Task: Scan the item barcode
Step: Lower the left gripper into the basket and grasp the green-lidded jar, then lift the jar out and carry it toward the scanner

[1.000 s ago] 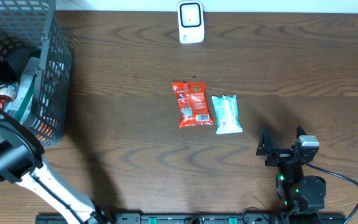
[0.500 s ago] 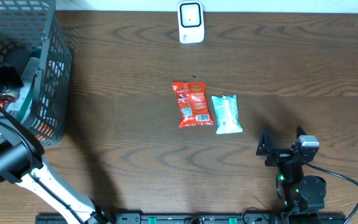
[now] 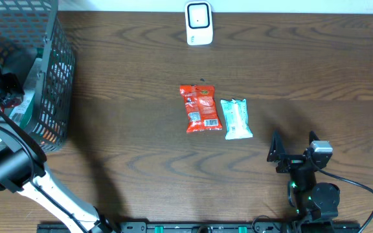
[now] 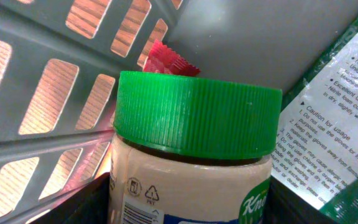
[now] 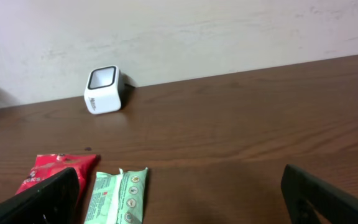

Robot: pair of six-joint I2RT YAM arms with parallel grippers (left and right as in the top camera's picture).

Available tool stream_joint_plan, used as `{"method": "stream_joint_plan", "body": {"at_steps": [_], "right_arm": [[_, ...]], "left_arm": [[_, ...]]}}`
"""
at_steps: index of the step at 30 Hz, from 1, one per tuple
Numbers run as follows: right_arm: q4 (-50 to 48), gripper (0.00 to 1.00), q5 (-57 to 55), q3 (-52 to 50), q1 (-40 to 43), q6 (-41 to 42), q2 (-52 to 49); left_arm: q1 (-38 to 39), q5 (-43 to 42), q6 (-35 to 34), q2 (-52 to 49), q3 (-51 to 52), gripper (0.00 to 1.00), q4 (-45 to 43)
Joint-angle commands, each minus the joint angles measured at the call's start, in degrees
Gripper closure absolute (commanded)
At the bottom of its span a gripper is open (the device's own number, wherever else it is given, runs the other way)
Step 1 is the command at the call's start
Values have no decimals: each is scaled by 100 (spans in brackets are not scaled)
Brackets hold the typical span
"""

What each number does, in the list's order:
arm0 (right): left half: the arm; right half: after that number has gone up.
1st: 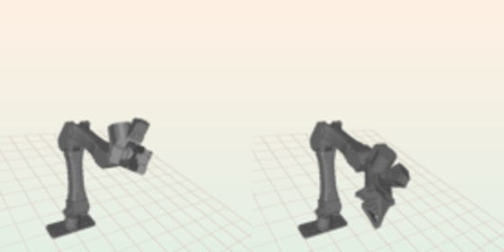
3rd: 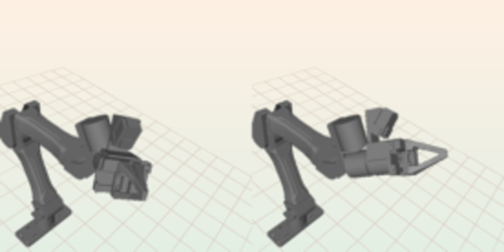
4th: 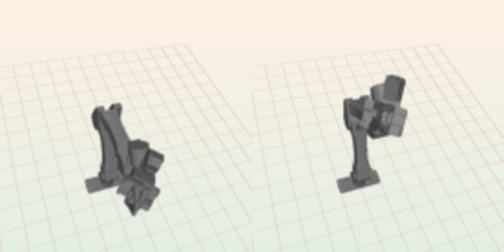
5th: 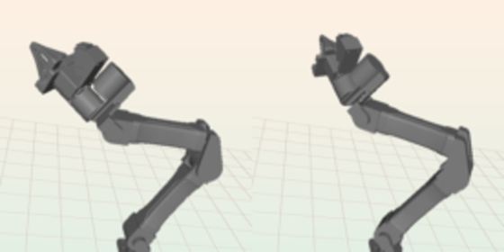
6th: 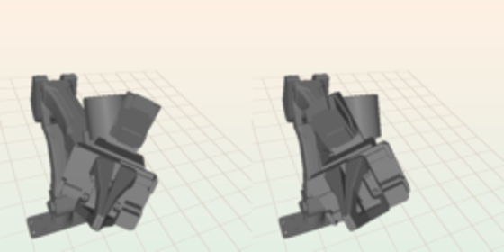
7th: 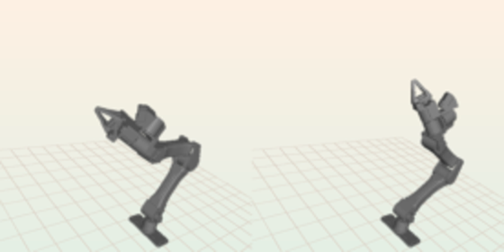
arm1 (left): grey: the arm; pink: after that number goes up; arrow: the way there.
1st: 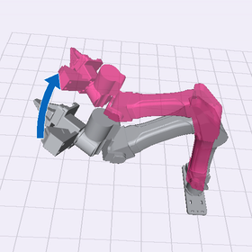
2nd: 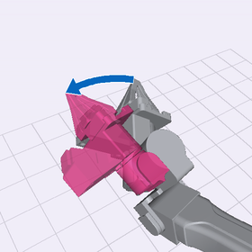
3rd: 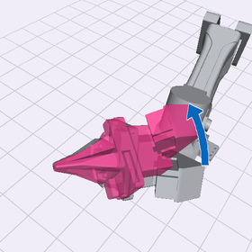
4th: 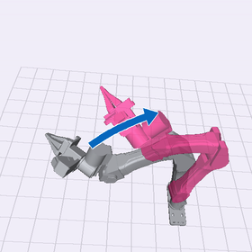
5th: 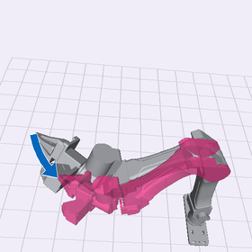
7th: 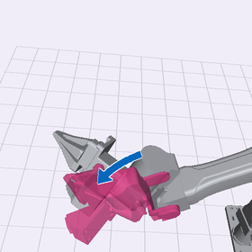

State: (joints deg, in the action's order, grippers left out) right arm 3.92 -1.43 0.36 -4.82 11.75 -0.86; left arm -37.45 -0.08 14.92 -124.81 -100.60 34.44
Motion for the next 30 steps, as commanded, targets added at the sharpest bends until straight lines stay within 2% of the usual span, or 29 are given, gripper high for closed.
{"method": "stream_joint_plan", "body": {"at_steps": [1, 12, 19, 26, 30], "right_arm": [[20, 1, 4, -4, 33, 22, 11], [20, 1, 4, -4, 33, 20, 11], [20, 1, 4, -4, 33, 22, 11], [22, 1, 4, -4, 33, 22, 11], [20, 1, 4, -4, 33, 22, 11]], "left_arm": [[2, -81, -177, 396, 11, 56, -39], [4, -81, -238, 1692, 7, 56, -289], [96, -81, -688, 2763, 7, 56, -251], [726, -76, -1292, 3952, 9, 56, 236], [1582, -76, -2039, 4776, 9, 56, 1008]]}}
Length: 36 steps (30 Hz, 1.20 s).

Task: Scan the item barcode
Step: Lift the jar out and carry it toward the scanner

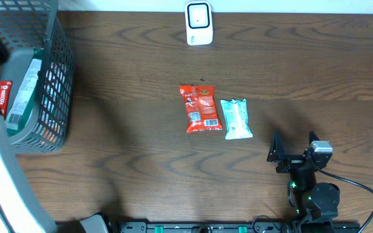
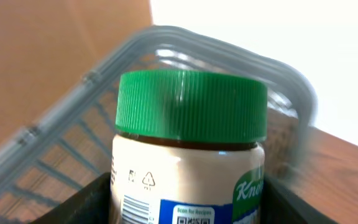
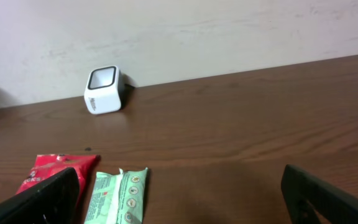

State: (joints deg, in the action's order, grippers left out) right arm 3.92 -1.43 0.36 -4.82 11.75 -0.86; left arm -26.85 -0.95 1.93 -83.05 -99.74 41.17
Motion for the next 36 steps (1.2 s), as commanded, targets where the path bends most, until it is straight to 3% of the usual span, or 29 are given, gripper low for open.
{"method": "stream_joint_plan", "body": {"at_steps": [1, 6, 10, 19, 28, 34, 36], "right_arm": [[20, 1, 4, -4, 33, 22, 11], [20, 1, 4, -4, 33, 22, 11], [22, 1, 4, -4, 33, 22, 11], [20, 1, 4, -4, 33, 20, 9], [22, 1, 4, -4, 33, 22, 9], [20, 1, 4, -7, 33, 22, 9], [22, 1, 4, -4, 33, 22, 11]], "left_arm": [[968, 11, -1016, 796, -76, 56, 756], [2203, 13, -1722, 798, 42, 56, 2094], [3095, 13, -2127, 549, 710, 56, 2520], [4542, 11, -2634, -588, 2682, 56, 1591], [5176, 33, -2756, -1786, 2839, 56, 664], [5261, 28, -2752, -1996, 2837, 25, 623], [5257, 28, -2684, -1985, 2815, 21, 619]]}}
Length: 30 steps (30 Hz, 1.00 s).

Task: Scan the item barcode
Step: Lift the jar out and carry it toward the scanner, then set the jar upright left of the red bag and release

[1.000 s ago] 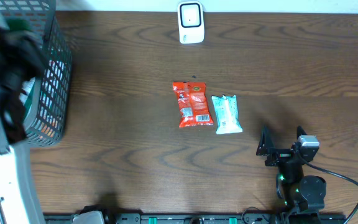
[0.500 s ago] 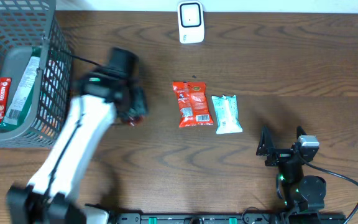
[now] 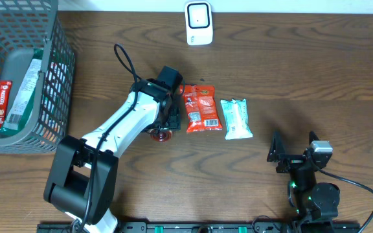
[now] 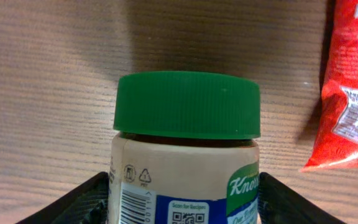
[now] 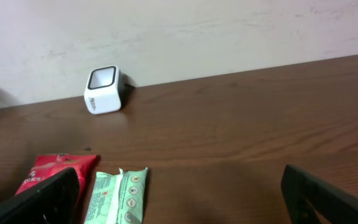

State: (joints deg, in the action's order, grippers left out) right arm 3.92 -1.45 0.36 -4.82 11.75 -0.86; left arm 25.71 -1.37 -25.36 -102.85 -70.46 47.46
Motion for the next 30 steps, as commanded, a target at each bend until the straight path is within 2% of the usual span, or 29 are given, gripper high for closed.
{"method": "stream_joint_plan", "body": {"at_steps": [1, 4, 9, 12, 17, 22, 30], "right_arm": [[20, 1, 7, -4, 33, 20, 11], [22, 1, 7, -4, 33, 22, 9], [20, 1, 7, -4, 33, 22, 11], [20, 1, 7, -4, 33, 20, 9], [20, 1, 4, -4, 33, 22, 11], [20, 1, 7, -7, 33, 22, 11], [20, 1, 4, -4, 33, 22, 11]], "left_arm": [[-2, 70, 175, 0, -144, 19, -4], [-2, 61, 498, 96, -278, 15, 20], [-4, 31, 520, 417, -345, 9, 42], [-2, -2, 520, 586, -345, 8, 59], [-2, -614, 542, 649, -321, 8, 164], [-48, -238, 546, 647, -284, 8, 345], [-111, -249, 566, 649, -286, 8, 356]]}}
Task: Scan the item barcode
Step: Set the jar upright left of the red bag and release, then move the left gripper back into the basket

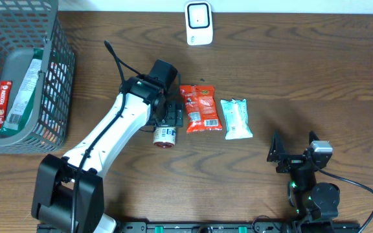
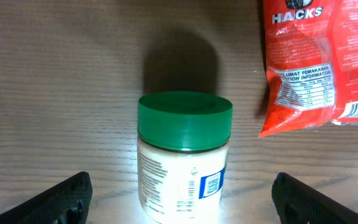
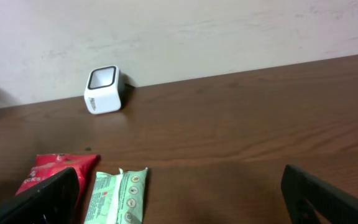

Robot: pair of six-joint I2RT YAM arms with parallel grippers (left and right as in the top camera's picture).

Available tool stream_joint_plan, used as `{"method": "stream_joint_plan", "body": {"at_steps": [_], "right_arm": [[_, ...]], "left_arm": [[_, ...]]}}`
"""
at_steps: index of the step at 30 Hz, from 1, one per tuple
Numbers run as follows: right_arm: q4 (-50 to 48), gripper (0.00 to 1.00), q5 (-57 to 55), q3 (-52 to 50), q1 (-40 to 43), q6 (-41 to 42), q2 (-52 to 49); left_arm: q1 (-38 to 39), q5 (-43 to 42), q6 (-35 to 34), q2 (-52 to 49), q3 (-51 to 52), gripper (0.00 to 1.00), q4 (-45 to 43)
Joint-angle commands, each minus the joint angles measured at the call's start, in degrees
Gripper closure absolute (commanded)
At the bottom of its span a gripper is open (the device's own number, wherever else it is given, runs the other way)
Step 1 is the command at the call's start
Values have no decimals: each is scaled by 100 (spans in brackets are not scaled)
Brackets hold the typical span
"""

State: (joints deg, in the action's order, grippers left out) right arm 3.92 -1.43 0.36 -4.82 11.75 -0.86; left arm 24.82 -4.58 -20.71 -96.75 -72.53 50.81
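A jar with a green lid and cream label [image 2: 184, 155] lies on the brown table, also seen in the overhead view as the jar [image 1: 164, 136]. My left gripper [image 2: 182, 205] stands open over it, its fingers [image 2: 48, 202] well apart from the jar's sides. From overhead, the left gripper [image 1: 168, 120] sits just left of the red bag. The white scanner [image 1: 199, 22] stands at the table's far edge, also shown as the scanner [image 3: 103, 90]. My right gripper [image 1: 293, 150] rests open at the front right, holding nothing.
A red HACKS bag [image 1: 200, 108] and a pale green packet [image 1: 236, 118] lie side by side mid-table, right of the jar. A grey wire basket [image 1: 54, 77] with several packages stands at the far left.
My left gripper has opened and let go of the jar. The jar now lies on the table just left of the red bag. The right arm has not moved.
My left gripper was shut on the jar inside the basket. Then it held the jar up above the basket rim. Later it held the jar low over the table beside the red bag. Now the jar lies on the table, released.
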Motion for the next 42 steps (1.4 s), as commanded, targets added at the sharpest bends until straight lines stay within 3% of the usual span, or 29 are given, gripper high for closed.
{"method": "stream_joint_plan", "body": {"at_steps": [1, 12, 19, 24, 28, 35, 42], "right_arm": [[20, 1, 4, -4, 33, 22, 9], [20, 1, 4, -4, 33, 22, 9], [20, 1, 4, -4, 33, 22, 9], [20, 1, 4, -4, 33, 20, 9], [20, 1, 4, -4, 33, 22, 11], [22, 1, 4, -4, 33, 20, 9], [20, 1, 4, -4, 33, 22, 9]], "left_arm": [[-22, 72, 98, 39, -79, 8, 4], [-46, 72, 472, 79, -382, 8, 299], [-597, 240, 824, 96, -2197, 8, 1530], [-1513, 951, 874, 96, -3731, 8, 1858], [-2730, 1021, 1128, 96, -4656, 6, 1711], [-4627, 1019, 1123, 35, -4848, 6, 1292], [-5654, 1014, 1132, -501, -4647, 5, 1300]]}}
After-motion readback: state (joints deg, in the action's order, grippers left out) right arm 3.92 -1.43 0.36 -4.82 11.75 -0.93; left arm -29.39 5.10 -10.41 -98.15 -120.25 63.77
